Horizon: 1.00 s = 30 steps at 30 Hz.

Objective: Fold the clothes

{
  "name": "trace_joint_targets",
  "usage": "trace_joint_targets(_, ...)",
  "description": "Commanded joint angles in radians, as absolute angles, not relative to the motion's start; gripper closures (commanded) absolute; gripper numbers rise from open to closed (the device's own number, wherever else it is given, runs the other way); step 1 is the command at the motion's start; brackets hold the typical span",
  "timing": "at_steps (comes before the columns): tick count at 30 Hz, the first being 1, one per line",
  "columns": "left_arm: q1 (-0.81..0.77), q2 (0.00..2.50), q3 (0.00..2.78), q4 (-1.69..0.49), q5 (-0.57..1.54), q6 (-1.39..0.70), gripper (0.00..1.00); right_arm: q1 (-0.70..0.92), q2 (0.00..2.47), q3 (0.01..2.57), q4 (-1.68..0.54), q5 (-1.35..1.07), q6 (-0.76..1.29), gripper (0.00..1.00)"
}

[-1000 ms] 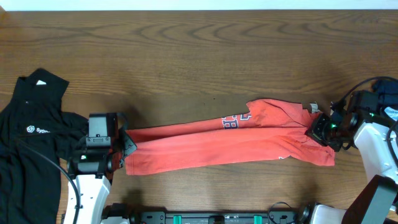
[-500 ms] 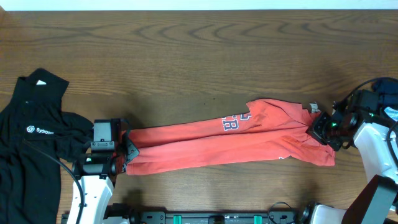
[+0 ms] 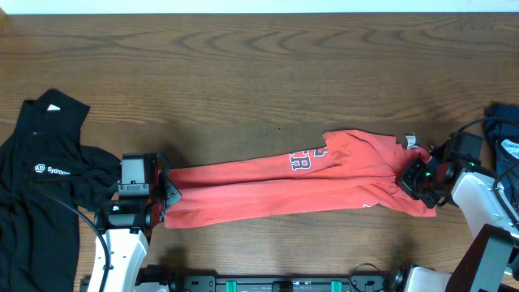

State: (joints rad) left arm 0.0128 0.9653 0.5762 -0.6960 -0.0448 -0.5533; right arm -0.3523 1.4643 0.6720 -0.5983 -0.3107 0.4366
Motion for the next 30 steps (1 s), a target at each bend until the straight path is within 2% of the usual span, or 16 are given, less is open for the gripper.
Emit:
trace_joint_targets(1, 0.015, 0.965, 0.56, -0.694, -0.063, -0.562, 0.94, -0.36, 1.459, 0.661, -0.592, -0.315, 0.46, 0.99)
trace_joint_targets(18, 0.015, 0.965, 0.56, -0.665, -0.061, -0.562, 0.94, -0.36, 1.459, 0.661, -0.583, -0.315, 0.463, 0.99)
trace_joint_targets(25, 0.015, 0.965, 0.566, -0.486, -0.062, -0.505, 0.94, -0.36, 1.459, 0.675, -0.499, -0.369, 0.379, 0.98)
trace_joint_targets(30, 0.016, 0.965, 0.595, -0.355, -0.065, -0.505, 0.94, -0.36, 1.459, 0.783, -0.489, -0.375, 0.35, 0.99)
